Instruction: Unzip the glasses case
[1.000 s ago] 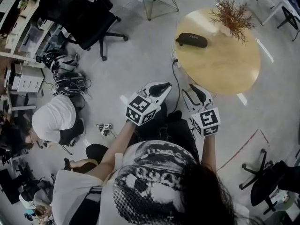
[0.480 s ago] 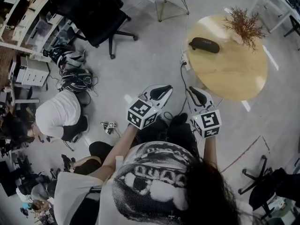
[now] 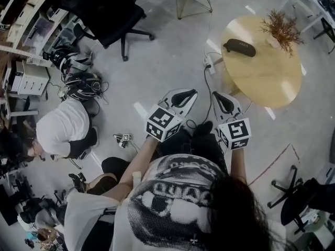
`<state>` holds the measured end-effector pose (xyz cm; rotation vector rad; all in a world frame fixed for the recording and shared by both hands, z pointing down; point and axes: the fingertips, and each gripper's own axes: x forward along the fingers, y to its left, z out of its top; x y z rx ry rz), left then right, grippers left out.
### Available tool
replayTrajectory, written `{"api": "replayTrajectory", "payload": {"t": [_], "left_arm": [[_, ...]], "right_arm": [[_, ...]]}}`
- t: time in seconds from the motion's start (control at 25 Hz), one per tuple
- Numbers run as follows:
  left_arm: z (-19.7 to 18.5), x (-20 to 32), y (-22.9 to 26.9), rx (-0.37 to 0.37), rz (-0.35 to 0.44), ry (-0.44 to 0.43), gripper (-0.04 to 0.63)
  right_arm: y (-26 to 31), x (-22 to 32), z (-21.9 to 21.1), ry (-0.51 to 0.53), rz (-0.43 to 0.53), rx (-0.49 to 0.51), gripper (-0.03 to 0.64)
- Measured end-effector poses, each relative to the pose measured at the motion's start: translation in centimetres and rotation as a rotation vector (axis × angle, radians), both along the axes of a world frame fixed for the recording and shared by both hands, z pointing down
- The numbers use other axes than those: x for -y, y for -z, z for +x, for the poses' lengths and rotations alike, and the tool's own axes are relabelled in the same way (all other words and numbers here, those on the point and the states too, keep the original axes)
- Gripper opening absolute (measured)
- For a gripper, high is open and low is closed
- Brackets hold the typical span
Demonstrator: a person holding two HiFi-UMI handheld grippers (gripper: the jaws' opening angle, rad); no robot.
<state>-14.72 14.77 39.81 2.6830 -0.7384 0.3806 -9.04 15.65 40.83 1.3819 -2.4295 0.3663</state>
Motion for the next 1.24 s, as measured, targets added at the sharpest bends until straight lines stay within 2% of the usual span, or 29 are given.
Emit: {"api": "replayTrajectory", "payload": {"t": [0.56, 1.24], "left_arm": [[-5.3, 0.4, 0.5, -0.035, 0.018, 0.0, 0.015], [-3.8, -1.3, 0.0, -0.031, 0.016, -0.033, 0.015]], "right_arm": [[0.9, 0.6, -5.7, 0.034, -0.005, -0.059, -0.006], [0.9, -0.8, -4.5, 0.024, -0.003, -0.085, -0.006]]}}
